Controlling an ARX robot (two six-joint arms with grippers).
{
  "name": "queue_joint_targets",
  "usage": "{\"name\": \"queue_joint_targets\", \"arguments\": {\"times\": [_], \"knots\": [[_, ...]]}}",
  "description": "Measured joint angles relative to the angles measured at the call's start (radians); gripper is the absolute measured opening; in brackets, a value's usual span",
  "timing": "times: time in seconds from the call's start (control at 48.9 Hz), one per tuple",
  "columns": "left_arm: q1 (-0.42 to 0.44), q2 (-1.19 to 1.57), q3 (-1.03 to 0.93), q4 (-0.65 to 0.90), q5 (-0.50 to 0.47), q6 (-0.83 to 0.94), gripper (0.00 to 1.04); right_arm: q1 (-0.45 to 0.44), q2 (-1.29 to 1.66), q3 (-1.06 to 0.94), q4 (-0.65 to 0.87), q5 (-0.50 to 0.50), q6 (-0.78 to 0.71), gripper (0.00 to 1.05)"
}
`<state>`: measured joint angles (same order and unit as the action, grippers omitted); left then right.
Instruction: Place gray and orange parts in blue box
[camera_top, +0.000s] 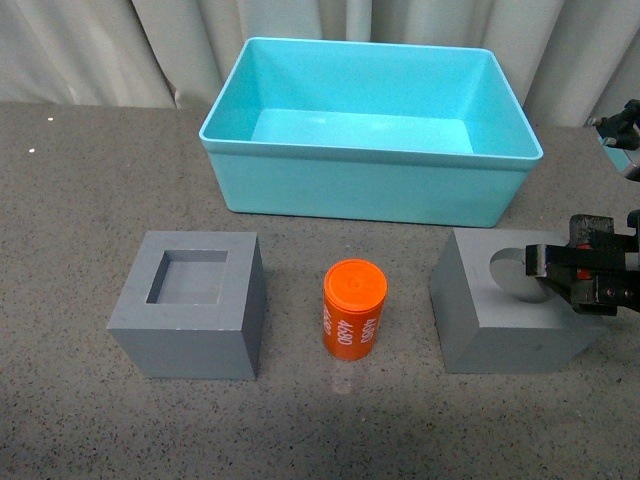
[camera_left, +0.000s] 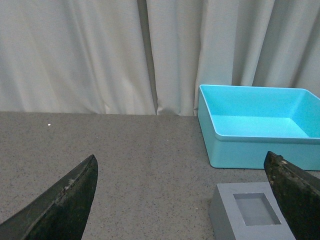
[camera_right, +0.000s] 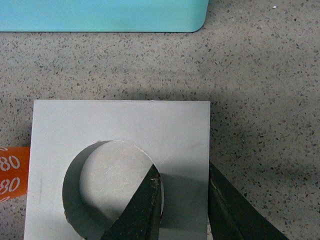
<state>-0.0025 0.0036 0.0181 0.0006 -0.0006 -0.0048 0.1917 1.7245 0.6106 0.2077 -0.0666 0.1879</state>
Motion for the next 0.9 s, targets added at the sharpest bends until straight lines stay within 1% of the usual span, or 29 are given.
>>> {"name": "queue_joint_targets", "arguments": {"times": [0.143,0.204,0.347,0.429,0.592,0.674,0.797,0.899], "knots": [[0.000,0.000,0.000,0.000,0.000,0.000,0.98,-0.013,-0.058,-0.021,-0.020,0.002,-0.013,0.18],[0.000,0.000,0.000,0.000,0.000,0.000,0.98,-0.022,-0.127,-0.038,-0.020,0.004,-0.016,0.18],[0.000,0.000,0.000,0.000,0.000,0.000,0.98,-0.032,-0.290,-0.014,0.006,-0.072,0.010,0.18],[0.000,0.000,0.000,0.000,0.000,0.000,0.98,-0.032,-0.292,0.068,0.016,-0.090,0.011,0.18],[0.000,0.000,0.000,0.000,0.000,0.000,0.98,-0.032,-0.155,0.282,-0.002,-0.064,0.011,0.18],[0.000,0.000,0.000,0.000,0.000,0.000,0.98,-0.032,-0.079,0.378,-0.032,-0.051,0.011,0.18],[0.000,0.000,0.000,0.000,0.000,0.000,0.98,-0.030,0.092,0.555,-0.126,-0.014,0.006,0.18],[0.000,0.000,0.000,0.000,0.000,0.000,0.98,-0.022,0.213,0.657,-0.162,-0.014,0.007,0.18]]}}
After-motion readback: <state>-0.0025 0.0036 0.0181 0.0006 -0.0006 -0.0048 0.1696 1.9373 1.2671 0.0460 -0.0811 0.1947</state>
